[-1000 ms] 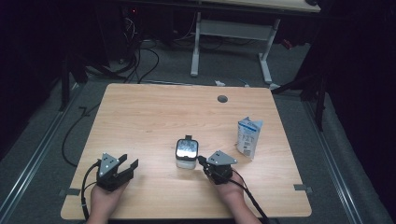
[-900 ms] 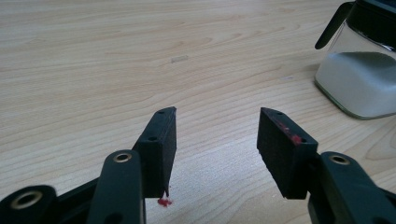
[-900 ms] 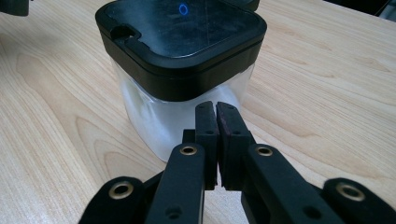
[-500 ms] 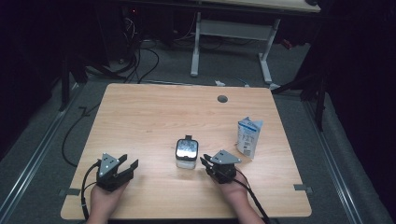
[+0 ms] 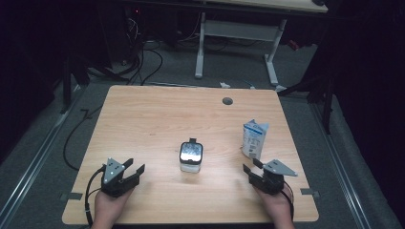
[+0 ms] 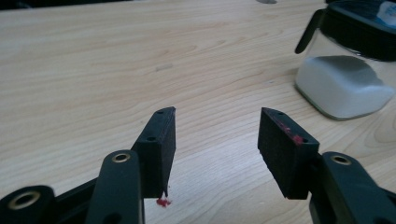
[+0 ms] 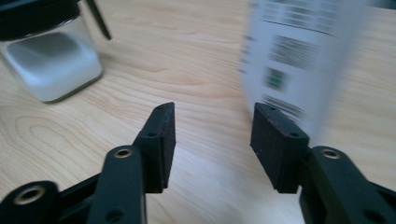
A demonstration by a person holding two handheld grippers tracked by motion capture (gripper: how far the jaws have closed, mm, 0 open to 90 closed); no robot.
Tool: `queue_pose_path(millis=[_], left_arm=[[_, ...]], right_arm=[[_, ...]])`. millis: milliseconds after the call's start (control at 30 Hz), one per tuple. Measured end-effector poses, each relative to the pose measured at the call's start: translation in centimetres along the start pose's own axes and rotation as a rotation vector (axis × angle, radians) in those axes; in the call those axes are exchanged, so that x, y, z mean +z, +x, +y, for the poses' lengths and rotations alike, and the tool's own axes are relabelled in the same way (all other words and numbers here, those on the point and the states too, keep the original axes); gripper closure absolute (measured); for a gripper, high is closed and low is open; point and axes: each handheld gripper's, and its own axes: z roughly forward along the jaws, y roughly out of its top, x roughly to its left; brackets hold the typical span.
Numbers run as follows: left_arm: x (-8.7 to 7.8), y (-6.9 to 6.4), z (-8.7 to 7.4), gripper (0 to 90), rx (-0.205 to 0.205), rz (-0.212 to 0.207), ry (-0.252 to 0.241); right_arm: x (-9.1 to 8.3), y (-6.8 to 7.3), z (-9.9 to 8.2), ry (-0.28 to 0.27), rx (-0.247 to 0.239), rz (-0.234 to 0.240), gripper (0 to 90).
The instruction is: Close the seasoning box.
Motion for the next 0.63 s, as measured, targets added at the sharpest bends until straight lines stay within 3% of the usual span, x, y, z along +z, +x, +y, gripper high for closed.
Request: queue_pose_path(millis=[67, 233, 633], left_arm=[[0.36, -0.11, -0.11, 46.3, -0.017, -0.012, 0.025], [0.33, -0.47, -0.09, 46.2, -0.008, -0.014, 0.028], [0.72, -0.31, 0.16, 45.9, -0.014, -0.033, 0.032]], right_arm=[[-0.49, -0.36, -0.63, 0.0, 0.013, -0.013, 47.2], [-0.46, -0.27, -0.73, 0.002, -0.018, -0.025, 46.0], [-0.65, 0.14, -0.86, 0.009, -0.032, -0.031, 45.6]])
